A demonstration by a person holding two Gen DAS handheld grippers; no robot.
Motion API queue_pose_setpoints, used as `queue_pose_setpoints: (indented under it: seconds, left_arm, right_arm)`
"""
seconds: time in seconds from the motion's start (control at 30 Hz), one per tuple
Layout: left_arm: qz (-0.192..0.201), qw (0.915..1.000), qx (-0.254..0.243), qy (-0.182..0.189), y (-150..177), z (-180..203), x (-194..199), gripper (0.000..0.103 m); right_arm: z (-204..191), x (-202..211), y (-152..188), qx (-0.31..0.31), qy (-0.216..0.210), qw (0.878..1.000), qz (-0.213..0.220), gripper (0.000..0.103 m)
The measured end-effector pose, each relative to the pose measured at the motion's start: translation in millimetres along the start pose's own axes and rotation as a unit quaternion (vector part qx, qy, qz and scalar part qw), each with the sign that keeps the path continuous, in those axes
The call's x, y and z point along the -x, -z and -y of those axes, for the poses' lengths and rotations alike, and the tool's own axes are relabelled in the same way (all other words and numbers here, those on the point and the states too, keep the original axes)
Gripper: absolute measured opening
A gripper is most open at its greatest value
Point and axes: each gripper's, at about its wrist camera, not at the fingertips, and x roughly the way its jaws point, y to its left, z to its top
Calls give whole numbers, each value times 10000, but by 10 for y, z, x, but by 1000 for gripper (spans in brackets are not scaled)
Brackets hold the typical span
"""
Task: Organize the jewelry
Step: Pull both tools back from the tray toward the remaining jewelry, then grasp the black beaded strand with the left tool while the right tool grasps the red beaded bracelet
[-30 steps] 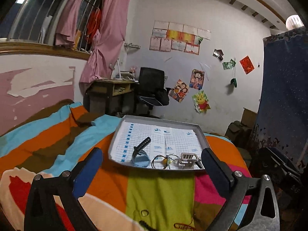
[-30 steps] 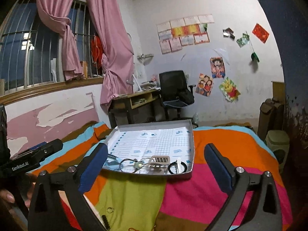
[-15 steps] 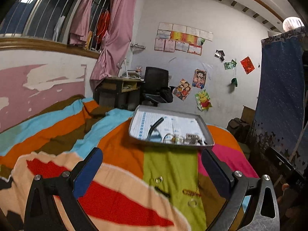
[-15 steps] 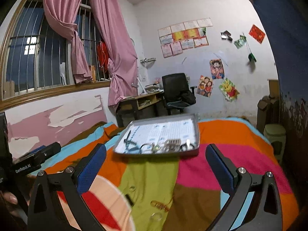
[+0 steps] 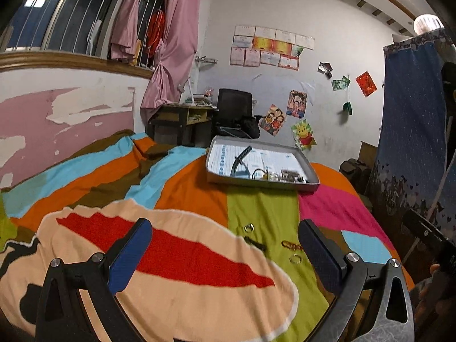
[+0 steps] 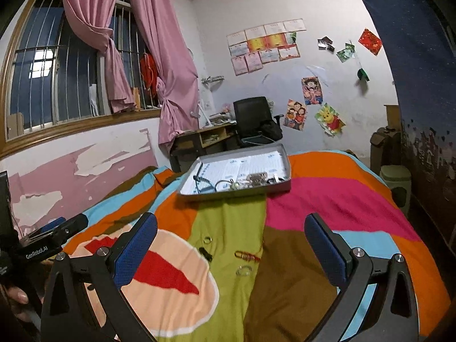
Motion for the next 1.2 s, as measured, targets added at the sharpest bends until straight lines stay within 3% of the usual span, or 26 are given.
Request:
queue_pose_setpoints:
  seconds: [0.2,0.57,0.93,1.2]
  left_arm:
    - [-43,10000,-10,65,14,8,-16,103]
    - [66,9999,118,-50,-167,-20,-413,103]
    - [-110,9999,-30,-14,-275,41,-1277,103]
    - [-639,9979,-80,118,-180,90,-1988,103]
  right_arm:
    - [8,20,117,-46,107,9996,-247,102]
    - [34,-197,-44,64,285,9996,-10,102]
    - [121,-819,-391,307,424,9986,77,102]
    - [197,-1519,-557,619,477,9969,-104,102]
